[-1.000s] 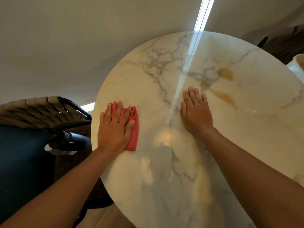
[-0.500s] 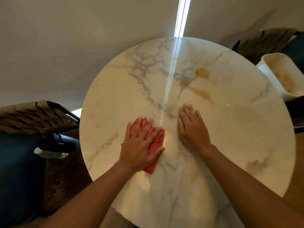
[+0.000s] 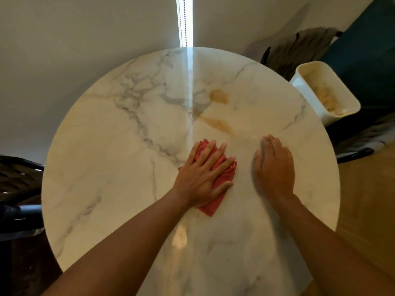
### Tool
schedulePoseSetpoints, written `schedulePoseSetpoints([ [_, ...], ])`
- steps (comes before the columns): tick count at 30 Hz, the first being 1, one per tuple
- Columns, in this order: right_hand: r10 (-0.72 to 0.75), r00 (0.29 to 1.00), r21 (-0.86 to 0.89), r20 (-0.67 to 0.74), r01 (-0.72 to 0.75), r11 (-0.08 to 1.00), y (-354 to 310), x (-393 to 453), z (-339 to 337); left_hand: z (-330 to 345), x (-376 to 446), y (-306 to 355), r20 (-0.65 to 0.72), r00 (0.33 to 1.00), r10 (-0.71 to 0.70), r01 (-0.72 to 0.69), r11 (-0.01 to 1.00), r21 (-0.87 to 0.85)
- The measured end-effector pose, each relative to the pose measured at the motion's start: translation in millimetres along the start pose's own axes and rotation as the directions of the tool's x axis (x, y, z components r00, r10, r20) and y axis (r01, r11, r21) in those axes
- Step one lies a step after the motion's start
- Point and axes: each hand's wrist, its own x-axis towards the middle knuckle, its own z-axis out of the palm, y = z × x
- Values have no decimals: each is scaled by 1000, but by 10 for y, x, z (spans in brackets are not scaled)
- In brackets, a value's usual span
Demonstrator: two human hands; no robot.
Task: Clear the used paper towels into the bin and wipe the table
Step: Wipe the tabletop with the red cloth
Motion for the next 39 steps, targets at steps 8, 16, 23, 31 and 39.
schedulePoseSetpoints([
  [8, 106, 994, -15, -14, -106, 994, 246, 0, 47, 109, 732, 194, -38, 996, 75, -76, 997, -12],
  [16, -15, 995, -30, -99, 12, 999, 565, -5, 63, 179, 1404, 275, 2, 994, 111, -111, 993, 27],
  [23, 19, 996, -18, -87, -21, 1000, 572, -2, 53, 258, 1799, 199, -9, 998, -69, 69, 998, 11],
  [31, 50, 999, 157, -9, -48, 986, 128, 354, -167, -10, 938, -256, -49, 965, -257, 247, 956, -158],
  [39, 88, 965, 12, 247, -93, 996, -579, 843, 273, -4, 363, -1133, 31, 823, -567, 565, 811, -153],
])
